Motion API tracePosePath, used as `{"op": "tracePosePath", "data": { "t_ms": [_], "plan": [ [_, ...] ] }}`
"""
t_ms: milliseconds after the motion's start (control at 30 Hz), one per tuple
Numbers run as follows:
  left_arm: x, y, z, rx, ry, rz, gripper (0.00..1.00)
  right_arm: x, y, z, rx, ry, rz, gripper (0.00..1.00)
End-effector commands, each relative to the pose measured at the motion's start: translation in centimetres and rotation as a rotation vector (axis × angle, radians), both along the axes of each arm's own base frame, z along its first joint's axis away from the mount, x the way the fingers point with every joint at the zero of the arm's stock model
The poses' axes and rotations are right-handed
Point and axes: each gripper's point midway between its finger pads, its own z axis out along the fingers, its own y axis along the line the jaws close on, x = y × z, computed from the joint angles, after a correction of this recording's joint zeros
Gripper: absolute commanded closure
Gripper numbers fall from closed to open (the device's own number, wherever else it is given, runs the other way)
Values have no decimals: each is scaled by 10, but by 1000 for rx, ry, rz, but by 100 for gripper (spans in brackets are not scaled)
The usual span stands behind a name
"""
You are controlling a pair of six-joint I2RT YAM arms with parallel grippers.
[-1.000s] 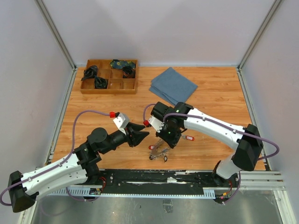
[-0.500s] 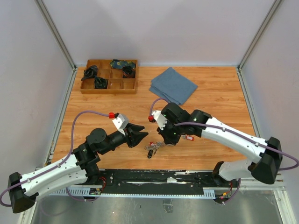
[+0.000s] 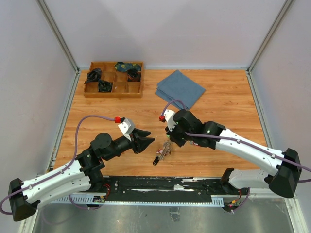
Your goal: Put the keys on the keyring
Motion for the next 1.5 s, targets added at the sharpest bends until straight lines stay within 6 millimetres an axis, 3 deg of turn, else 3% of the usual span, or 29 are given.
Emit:
{"op": "tracePosePath", "data": {
  "t_ms": [0, 300, 667, 967, 1067, 1200, 1467],
  "plan": [
    [0, 1, 3, -4, -21, -4, 57, 9, 9, -1, 57, -32, -31, 100],
    [0, 4, -2, 12, -20, 4, 58, 9, 18, -7, 144, -73, -15, 100],
    [-1, 3, -2, 14, -21, -4, 60, 7, 23, 20, 325, -222, 55, 100],
    [-3, 1, 1, 13, -39, -20, 60, -8, 29, 47, 518, -366, 180, 100],
    [-5, 1, 11, -19, -69, -31, 61, -12, 29, 68, 645, -452, 193, 100],
    [-13, 4, 40, -108, -149, -60, 61, -18, 24, 110, 810, -596, 214, 100],
    [-31, 8, 106, -228, -359, -128, 60, -59, 25, 185, 977, -838, 472, 100]
  ]
}}
